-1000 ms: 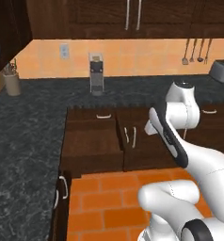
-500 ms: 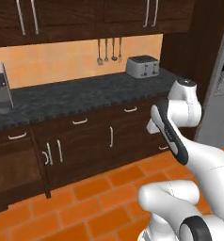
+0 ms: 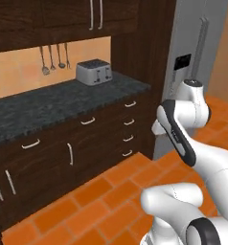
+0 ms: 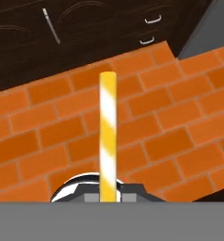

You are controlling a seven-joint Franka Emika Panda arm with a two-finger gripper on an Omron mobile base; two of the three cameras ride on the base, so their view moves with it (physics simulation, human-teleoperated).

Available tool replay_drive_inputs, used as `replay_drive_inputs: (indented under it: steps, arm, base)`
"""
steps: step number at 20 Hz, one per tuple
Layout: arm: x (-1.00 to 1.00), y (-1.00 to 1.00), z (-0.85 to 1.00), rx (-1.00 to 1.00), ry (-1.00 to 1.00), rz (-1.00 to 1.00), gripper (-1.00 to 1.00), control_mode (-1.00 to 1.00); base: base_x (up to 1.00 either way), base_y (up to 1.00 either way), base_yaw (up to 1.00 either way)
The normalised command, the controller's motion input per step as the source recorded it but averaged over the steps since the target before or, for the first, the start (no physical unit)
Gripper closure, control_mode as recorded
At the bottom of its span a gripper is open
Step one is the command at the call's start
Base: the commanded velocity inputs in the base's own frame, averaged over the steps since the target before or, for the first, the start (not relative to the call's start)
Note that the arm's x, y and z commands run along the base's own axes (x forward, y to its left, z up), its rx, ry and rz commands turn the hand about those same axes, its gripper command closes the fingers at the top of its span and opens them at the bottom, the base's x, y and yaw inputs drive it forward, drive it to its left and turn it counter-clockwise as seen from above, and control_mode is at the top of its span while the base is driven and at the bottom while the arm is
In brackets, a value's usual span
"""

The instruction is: Take a straw from the drawer in front and place it inside the glass cup on the dining counter.

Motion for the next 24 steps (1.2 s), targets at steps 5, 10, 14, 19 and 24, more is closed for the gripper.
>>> replay_drive_inputs:
  steps: [5,10,14,19,24]
  arm:
    - [0.00,0.00,0.00,0.00,0.00,0.00,1.00,1.00]
    - [0.00,0.00,0.00,0.00,0.00,0.00,1.00,1.00]
    - [0.00,0.00,0.00,0.00,0.00,0.00,1.00,1.00]
    - [0.00,0.00,0.00,0.00,0.00,0.00,1.00,1.00]
    - [0.00,0.00,0.00,0.00,0.00,0.00,1.00,1.00]
  base:
    - [0.91,0.26,-0.38]
    - [0.96,0.31,-0.38]
    - [0.74,-0.02,-0.48]
    - [0.33,-0.19,-0.70]
    - [0.29,-0.18,-0.73]
